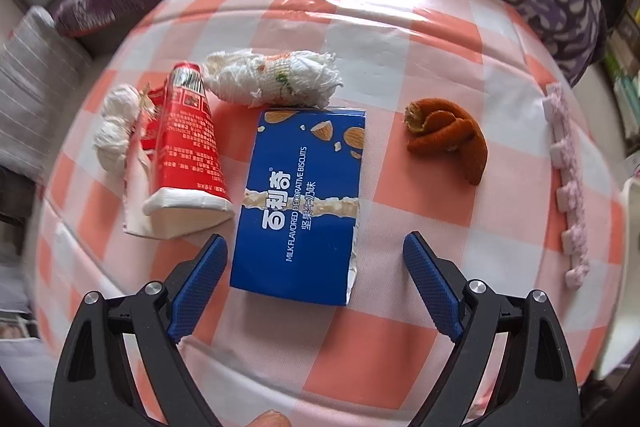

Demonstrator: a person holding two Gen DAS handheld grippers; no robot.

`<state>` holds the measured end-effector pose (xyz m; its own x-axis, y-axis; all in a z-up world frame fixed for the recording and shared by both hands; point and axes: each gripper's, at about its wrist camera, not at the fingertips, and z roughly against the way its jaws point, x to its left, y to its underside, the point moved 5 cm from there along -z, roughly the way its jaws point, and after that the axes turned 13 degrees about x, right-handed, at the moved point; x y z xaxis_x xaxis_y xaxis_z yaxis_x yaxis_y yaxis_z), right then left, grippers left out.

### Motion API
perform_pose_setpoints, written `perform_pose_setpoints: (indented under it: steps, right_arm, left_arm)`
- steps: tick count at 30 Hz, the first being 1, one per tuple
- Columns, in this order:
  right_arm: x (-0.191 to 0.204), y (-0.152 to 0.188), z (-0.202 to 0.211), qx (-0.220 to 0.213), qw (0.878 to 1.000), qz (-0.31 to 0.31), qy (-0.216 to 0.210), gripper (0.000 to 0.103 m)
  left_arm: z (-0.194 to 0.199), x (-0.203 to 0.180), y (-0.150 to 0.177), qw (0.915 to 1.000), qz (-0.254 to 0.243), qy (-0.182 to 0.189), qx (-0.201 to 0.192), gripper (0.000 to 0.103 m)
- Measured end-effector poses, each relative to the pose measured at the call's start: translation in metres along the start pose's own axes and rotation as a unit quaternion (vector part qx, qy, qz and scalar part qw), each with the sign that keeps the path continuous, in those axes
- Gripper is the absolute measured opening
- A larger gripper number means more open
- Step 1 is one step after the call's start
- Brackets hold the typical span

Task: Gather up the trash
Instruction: 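Grasp the pink fuzzy strip with the right tool while the left grasps the blue biscuit box, then carry pink strip and blue box over the bin and open both tools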

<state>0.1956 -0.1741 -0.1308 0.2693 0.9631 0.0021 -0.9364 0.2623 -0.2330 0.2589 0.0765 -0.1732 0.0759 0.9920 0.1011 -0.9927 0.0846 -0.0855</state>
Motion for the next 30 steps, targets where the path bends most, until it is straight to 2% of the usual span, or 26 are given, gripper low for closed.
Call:
perform_pose_setpoints:
  steps: [4,6,8,9,10,11,13,15,17,19,24,30]
  right_arm:
    - [0.027,-0.001,-0.013,0.008,0.999,0.034,0.007,0.096]
    - [0.039,-0.003,-0.018,0.011,0.999,0.049,0.006,0.096]
    - [0.049,-0.002,-0.022,0.013,0.998,0.06,0.004,0.095]
    - [0.053,-0.002,-0.024,0.014,0.998,0.065,0.002,0.091]
    - [0.058,-0.002,-0.026,0.016,0.998,0.069,0.001,0.086]
    - [0.062,-0.003,-0.03,0.021,0.997,0.072,-0.002,0.083]
    - [0.068,-0.003,-0.035,0.031,0.997,0.073,-0.012,0.071]
    - [0.073,-0.003,-0.041,0.039,0.997,0.07,-0.02,0.066]
    - [0.078,-0.004,-0.039,0.028,0.997,0.073,-0.019,0.053]
    - [0.081,-0.005,-0.038,0.023,0.997,0.075,-0.021,0.022]
    - [0.086,-0.008,-0.031,0.012,0.997,0.07,-0.034,0.022]
    - [0.095,-0.01,-0.005,-0.041,0.995,0.075,-0.045,0.022]
  left_arm:
    - [-0.004,0.01,-0.003,0.9993,0.012,0.032,0.011,0.086]
    - [-0.004,0.013,-0.003,0.9988,0.014,0.046,0.012,0.08]
    - [-0.001,0.013,-0.002,0.9988,0.009,0.047,0.007,0.064]
    - [0.001,0.013,-0.002,0.9988,0.005,0.047,0.006,0.059]
    - [0.002,0.013,-0.001,0.9989,0.002,0.046,0.006,0.055]
    - [0.002,0.013,-0.001,0.999,0.001,0.044,0.006,0.054]
    - [0.002,0.014,0.002,0.9993,-0.004,0.038,0.003,0.054]
    - [0.003,0.014,0.004,0.9995,-0.008,0.031,-0.001,0.054]
    - [0.004,0.017,0.007,0.9996,-0.008,0.027,-0.002,0.054]
    - [0.005,0.019,0.009,0.9997,-0.006,0.025,-0.002,0.054]
    - [0.01,0.03,0.013,0.9996,0.008,0.027,-0.01,0.054]
    - [0.031,0.041,0.013,0.9975,0.036,0.041,-0.043,0.053]
